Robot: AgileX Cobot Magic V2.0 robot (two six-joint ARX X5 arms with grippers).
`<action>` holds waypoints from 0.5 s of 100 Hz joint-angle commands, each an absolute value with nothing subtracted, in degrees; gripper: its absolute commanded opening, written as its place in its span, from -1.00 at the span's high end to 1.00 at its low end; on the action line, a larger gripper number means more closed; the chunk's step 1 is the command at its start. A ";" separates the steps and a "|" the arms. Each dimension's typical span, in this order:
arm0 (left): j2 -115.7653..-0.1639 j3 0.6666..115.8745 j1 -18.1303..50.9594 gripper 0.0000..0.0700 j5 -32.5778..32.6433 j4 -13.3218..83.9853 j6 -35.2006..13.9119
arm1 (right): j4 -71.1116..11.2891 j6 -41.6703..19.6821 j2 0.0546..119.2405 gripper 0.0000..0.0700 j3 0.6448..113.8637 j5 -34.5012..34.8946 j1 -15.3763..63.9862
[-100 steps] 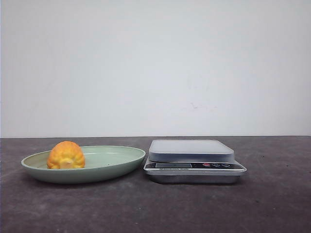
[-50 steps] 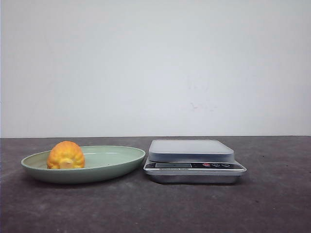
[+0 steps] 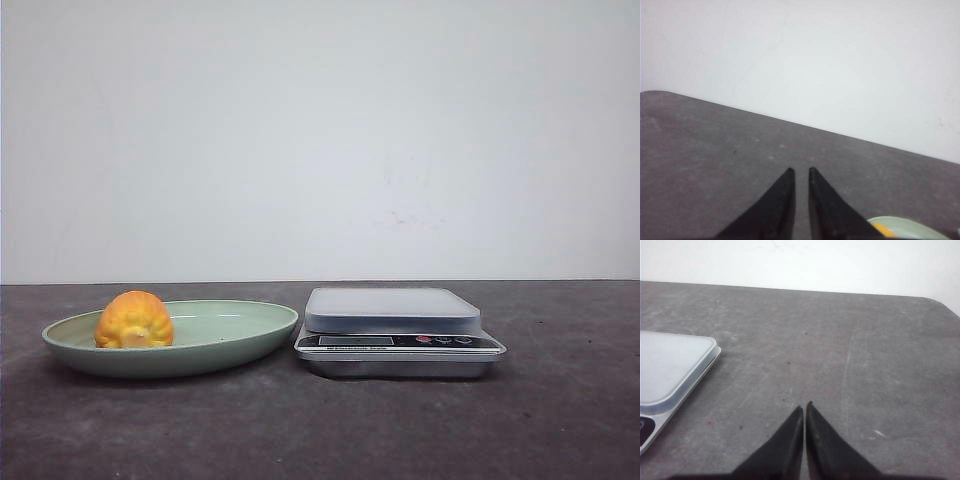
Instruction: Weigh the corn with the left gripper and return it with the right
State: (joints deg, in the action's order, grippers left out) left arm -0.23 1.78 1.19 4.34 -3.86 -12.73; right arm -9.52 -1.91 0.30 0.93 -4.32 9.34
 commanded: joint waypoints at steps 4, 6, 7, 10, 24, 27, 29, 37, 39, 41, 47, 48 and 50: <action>-0.14 0.78 1.08 1.00 4.25 -0.91 -9.61 | -9.04 -1.98 0.23 1.00 0.78 -4.49 9.41; -0.14 0.78 1.08 1.00 4.25 0.23 -9.32 | -9.04 -1.98 0.23 1.00 0.78 -4.49 9.41; -0.14 0.78 1.08 1.00 4.27 0.75 -9.15 | -9.04 -1.96 0.23 1.00 0.78 -4.49 9.41; -0.14 0.78 1.06 1.00 4.34 2.66 -8.64 | -9.04 -1.98 0.23 1.00 0.78 -4.47 9.41; -0.14 0.80 0.62 1.00 4.10 11.00 -7.94 | -9.04 -1.96 0.23 1.00 0.78 -4.49 9.41; -0.14 0.78 0.60 1.00 3.16 10.48 -7.38 | -9.06 -1.98 0.23 1.00 0.78 -4.49 9.41; -0.14 0.78 0.58 1.00 2.81 10.83 -6.61 | -9.04 -1.98 0.23 1.00 0.78 -4.49 9.41; -0.14 0.78 0.58 1.00 2.52 10.83 -4.80 | -9.04 -1.98 0.23 1.00 0.78 -4.49 9.41; -0.14 0.78 0.58 1.00 2.59 10.83 -4.40 | -9.04 -1.96 0.23 1.00 0.78 -4.49 9.41; -0.14 0.78 0.56 1.00 2.87 10.83 -3.88 | -9.04 -1.96 0.23 1.00 0.78 -4.49 9.41; -0.14 0.78 0.43 1.00 3.92 10.83 -2.96 | -9.04 -1.98 0.23 1.00 0.78 -4.49 9.41; -0.14 0.78 0.38 1.00 4.10 10.83 -2.98 | -9.04 -1.96 0.23 1.00 0.78 -4.49 9.41; -0.14 0.78 0.32 1.00 4.32 10.83 -3.01 | -9.04 -1.98 0.23 1.00 0.78 -4.49 9.41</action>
State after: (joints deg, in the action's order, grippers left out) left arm -0.21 1.78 0.60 3.36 10.48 -5.10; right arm -9.52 -1.91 0.30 0.93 -4.34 9.34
